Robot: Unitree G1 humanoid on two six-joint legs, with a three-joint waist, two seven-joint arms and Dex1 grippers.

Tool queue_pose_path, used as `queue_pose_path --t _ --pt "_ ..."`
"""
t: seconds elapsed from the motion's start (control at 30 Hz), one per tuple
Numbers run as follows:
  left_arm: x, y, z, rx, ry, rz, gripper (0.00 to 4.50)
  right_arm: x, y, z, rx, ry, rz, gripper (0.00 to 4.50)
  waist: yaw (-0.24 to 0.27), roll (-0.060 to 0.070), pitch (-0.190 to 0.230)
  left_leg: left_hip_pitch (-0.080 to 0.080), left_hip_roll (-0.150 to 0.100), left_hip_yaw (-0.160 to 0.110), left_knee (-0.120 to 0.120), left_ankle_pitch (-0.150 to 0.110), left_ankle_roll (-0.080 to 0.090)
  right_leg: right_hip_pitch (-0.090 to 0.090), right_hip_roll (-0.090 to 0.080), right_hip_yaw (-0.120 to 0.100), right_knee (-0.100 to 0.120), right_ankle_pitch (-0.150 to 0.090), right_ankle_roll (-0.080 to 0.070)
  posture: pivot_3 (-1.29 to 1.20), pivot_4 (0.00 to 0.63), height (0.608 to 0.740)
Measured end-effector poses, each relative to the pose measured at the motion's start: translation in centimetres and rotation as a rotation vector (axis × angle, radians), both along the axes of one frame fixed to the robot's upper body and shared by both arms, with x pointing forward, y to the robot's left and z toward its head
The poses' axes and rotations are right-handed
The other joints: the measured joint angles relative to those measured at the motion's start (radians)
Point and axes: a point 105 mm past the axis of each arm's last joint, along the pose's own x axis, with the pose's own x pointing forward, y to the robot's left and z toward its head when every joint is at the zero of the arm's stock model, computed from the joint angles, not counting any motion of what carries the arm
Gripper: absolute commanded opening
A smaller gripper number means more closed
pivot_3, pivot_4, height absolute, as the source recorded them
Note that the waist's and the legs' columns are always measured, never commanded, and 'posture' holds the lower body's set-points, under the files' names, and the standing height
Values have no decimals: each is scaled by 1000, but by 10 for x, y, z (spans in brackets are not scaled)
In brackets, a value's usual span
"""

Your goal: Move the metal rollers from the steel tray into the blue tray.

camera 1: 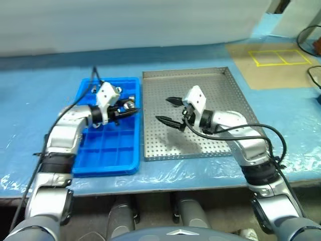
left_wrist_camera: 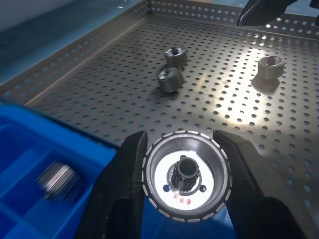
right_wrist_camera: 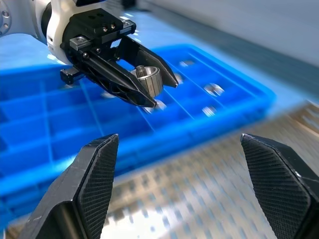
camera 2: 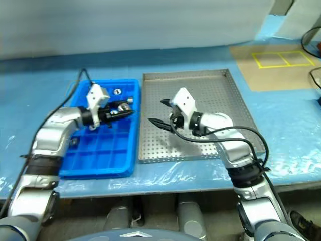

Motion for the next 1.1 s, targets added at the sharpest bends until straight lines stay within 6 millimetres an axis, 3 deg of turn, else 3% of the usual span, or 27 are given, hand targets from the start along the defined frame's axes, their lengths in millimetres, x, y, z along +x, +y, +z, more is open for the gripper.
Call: queue_pose_path --t 0.2,0.37,0.5,0.77,1.03,1.1 --pt "-45 36 -27 12 138 77 1732 5 16 -14 -23 39 105 4043 90 0 0 4 0 1 -9 4 -6 0 0 1 0 -1 -1 105 150 740" --pt "-71 50 -32 72 161 108 1732 3 32 -17 -13 48 189 4043 122 -1 0 7 -1 1 -11 5 -9 1 0 2 1 -1 0 181 150 740" --pt "-83 54 -48 92 203 141 1732 1 42 -17 -10 57 250 4043 141 -1 0 9 -1 1 -16 7 -12 0 0 2 1 -1 0 199 150 740" --pt "-88 42 -56 105 214 120 1732 -8 44 -24 -47 94 341 4043 159 -1 0 10 -1 1 -22 10 -15 -2 2 2 0 -1 -1 198 150 740" --pt "-82 48 -64 134 200 159 1732 -7 44 -26 -56 94 330 4043 158 -2 -1 11 -1 1 -22 10 -16 -2 2 2 0 -2 -1 177 150 740" --pt "-78 50 -66 137 195 176 2457 -6 44 -26 -55 92 321 4043 158 -2 -1 12 -1 1 -22 10 -16 -2 2 2 1 -2 -1 169 150 740"
